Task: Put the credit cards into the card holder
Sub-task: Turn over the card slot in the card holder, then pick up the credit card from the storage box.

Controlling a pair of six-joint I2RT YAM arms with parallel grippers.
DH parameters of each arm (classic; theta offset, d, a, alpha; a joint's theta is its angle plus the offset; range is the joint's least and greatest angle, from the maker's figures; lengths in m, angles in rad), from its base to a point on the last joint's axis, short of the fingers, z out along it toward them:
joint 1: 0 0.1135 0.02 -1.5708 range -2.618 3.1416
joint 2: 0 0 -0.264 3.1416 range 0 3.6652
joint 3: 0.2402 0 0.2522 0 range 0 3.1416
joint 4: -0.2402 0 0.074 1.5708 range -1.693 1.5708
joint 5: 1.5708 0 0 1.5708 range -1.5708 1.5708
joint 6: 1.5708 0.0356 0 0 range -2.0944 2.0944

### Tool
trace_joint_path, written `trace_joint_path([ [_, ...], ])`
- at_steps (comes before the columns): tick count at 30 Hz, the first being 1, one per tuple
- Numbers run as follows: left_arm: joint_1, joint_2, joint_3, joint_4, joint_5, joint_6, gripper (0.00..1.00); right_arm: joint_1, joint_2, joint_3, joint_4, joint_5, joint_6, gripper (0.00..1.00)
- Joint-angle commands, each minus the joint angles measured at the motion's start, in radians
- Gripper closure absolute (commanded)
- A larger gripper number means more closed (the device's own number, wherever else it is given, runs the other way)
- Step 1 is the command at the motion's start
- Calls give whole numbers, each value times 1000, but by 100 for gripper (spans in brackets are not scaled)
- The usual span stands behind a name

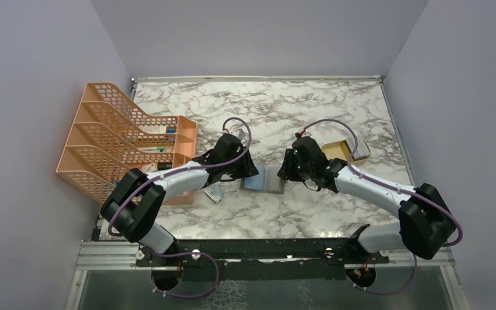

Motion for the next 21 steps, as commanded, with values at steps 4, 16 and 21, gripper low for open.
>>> trace_joint_path([
  [4, 3, -82, 50, -112, -144, 99, 63, 7, -1, 105, -65, 158, -84, 64],
  [16, 3, -189, 134, -191, 79, 174, 41, -21, 91, 336, -170, 422, -250, 62],
  [21, 5, -162, 115, -187, 98, 179, 47, -86, 167, 427, -207, 473, -316, 62],
])
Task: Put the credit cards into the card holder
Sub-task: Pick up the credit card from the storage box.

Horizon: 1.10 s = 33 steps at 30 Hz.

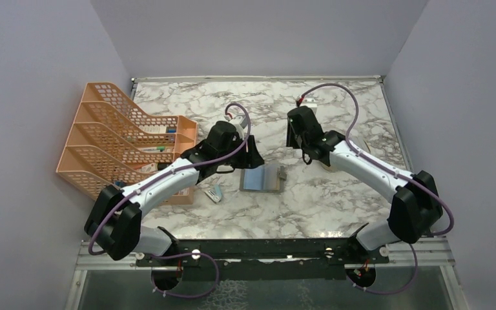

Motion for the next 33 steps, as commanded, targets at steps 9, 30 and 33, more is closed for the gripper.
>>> trace_joint_path([
  [9, 4, 9, -50, 11, 174, 18, 43, -272, 114, 111, -154, 206, -210, 56],
  [30, 105, -112, -23, -246, 262, 304, 35, -461, 280, 109, -212, 257, -316, 49],
  [33, 111, -131, -30, -246, 248, 307, 35, -465, 296, 98, -187, 252, -329, 48],
])
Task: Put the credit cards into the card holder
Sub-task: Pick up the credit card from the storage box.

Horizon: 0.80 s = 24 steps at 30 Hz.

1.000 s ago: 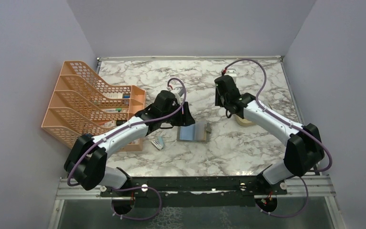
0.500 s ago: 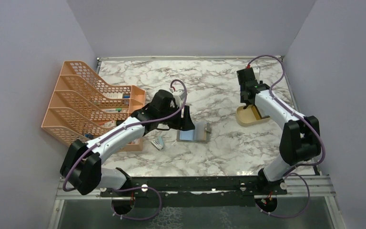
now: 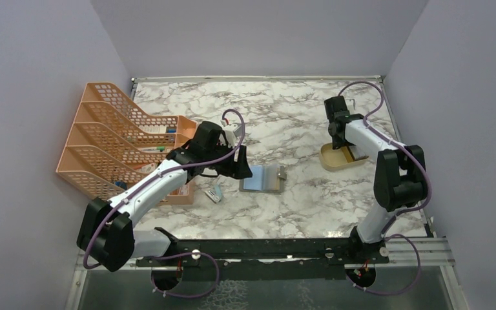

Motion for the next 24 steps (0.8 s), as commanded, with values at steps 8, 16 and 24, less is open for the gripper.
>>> trace_joint_path([
  [8, 13, -66, -21, -23, -9, 47, 34, -19, 70, -18, 29, 92, -41, 52],
  [16, 17, -65, -22, -26, -15, 48, 34, -22, 38, -6, 28, 123, -44, 60],
  [24, 24, -66, -24, -27, -20, 47, 34, -23, 17, -11, 42, 118, -56, 70],
])
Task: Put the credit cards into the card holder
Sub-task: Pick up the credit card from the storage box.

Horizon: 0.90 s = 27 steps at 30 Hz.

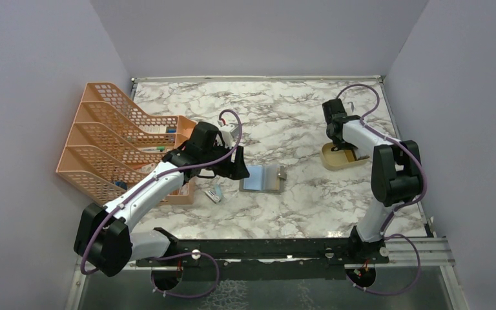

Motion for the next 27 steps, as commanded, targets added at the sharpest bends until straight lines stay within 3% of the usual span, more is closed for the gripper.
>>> trace_joint_path([
  [1, 9, -21, -10, -1, -15, 17, 34, -8, -45, 5, 31, 44, -9, 70],
  [27, 27, -6, -19, 3, -10, 16, 34, -7, -125, 63, -15, -47, 2, 92],
])
